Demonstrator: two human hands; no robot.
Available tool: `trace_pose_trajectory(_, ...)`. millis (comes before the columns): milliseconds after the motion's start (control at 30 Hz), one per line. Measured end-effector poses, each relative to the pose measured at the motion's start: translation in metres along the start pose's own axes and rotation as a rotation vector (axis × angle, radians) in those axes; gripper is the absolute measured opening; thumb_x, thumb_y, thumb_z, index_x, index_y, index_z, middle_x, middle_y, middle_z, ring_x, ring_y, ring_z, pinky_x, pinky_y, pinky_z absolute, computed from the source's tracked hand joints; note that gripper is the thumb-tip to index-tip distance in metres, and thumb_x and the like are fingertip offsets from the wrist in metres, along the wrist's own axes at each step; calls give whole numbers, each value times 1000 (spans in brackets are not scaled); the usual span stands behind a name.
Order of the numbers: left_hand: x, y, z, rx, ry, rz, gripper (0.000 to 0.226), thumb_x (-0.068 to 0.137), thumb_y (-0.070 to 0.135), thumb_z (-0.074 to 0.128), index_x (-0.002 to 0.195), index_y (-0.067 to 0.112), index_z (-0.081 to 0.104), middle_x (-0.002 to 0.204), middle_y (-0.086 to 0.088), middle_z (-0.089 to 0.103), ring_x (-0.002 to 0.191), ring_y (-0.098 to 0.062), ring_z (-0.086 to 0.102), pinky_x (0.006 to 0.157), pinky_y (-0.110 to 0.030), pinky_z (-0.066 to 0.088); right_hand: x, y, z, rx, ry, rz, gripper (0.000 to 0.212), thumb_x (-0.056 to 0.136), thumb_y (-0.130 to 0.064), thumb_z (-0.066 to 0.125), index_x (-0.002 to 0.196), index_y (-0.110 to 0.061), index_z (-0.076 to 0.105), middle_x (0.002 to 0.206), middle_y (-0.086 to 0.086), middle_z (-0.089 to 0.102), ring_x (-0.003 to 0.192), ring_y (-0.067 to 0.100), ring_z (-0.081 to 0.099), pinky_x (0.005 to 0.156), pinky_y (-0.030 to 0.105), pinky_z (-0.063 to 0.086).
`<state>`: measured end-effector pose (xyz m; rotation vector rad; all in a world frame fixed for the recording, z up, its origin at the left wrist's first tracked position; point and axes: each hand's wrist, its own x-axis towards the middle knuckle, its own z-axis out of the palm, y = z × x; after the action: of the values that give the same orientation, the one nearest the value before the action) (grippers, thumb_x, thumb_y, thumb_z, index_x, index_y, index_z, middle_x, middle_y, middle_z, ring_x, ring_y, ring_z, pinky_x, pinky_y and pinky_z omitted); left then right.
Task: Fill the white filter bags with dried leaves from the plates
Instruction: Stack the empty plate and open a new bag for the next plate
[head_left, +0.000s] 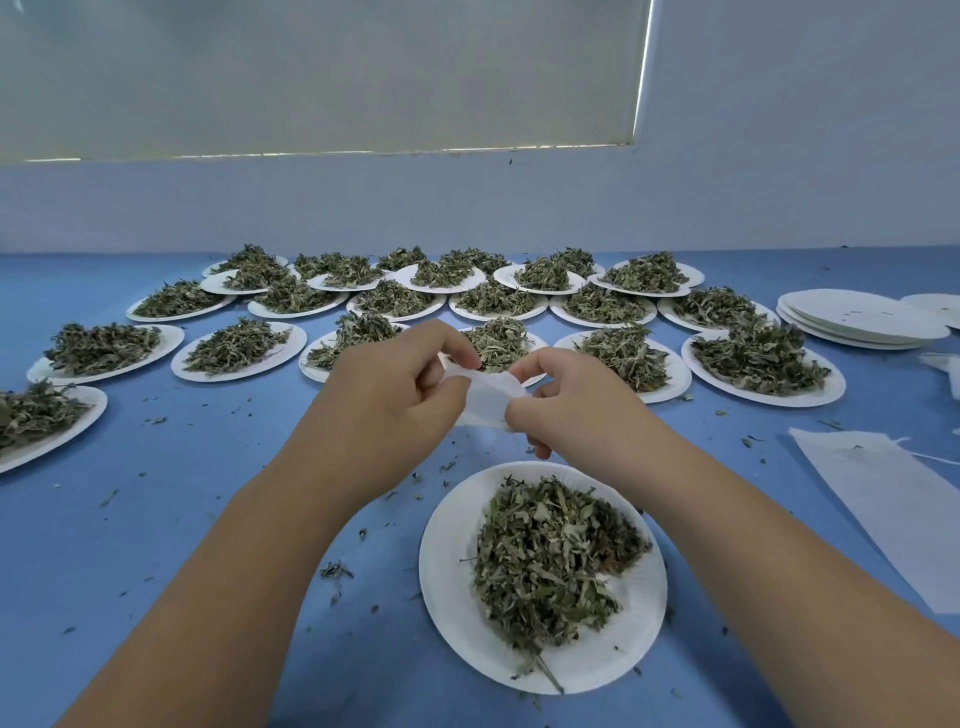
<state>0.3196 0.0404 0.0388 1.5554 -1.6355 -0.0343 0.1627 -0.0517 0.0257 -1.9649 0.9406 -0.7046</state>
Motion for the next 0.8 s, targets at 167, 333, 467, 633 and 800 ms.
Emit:
trace_pose_trajectory(167, -2, 3, -4, -20, -28, 34, 23, 86, 11, 66, 87, 34, 63, 65, -2, 49, 48, -7, 39, 49, -11, 33, 0, -2, -4, -11, -18, -1, 14, 77, -20, 64, 89, -28, 64, 57, -7, 66, 50, 5, 59, 45, 16, 45)
trace_pose_trajectory(333, -2, 4, -4, 6, -35, 34, 20, 86, 11, 67, 83, 31, 67, 64, 0, 51, 51, -6, 43, 51, -11, 35, -7, -1, -13, -97, -25, -37, 14, 81, -38, 68, 92, -31, 64, 65, -9, 68, 52, -1, 57, 52, 19, 47)
trace_pose_trajectory(467, -2, 3, -7, 86, 53, 4, 20, 85, 9, 65, 80, 28, 66, 58, 3, 52, 54, -5, 47, 52, -11, 37, -23, -4, -17, -276, 38, -91, 23, 77, -52, 65, 93, -36, 61, 72, -9, 64, 58, 1, 57, 62, 25, 49)
trace_pose_trajectory(633, -1, 3, -8, 194, 28, -18, 17, 85, 12, 63, 80, 28, 63, 58, 8, 52, 60, 1, 48, 54, -9, 36, -46, -18, -6, -633, -133, -181, 55, 68, -77, 47, 110, -44, 58, 95, -20, 53, 84, -2, 52, 69, 23, 43)
trace_pose_trajectory(800, -3, 4, -1, 209, -60, -39, 12, 85, 12, 61, 80, 24, 63, 57, 9, 48, 59, 5, 47, 53, -8, 34, -57, -22, 4, -806, -208, -183, 56, 74, -75, 50, 114, -36, 57, 105, -12, 45, 90, 12, 54, 73, 31, 47)
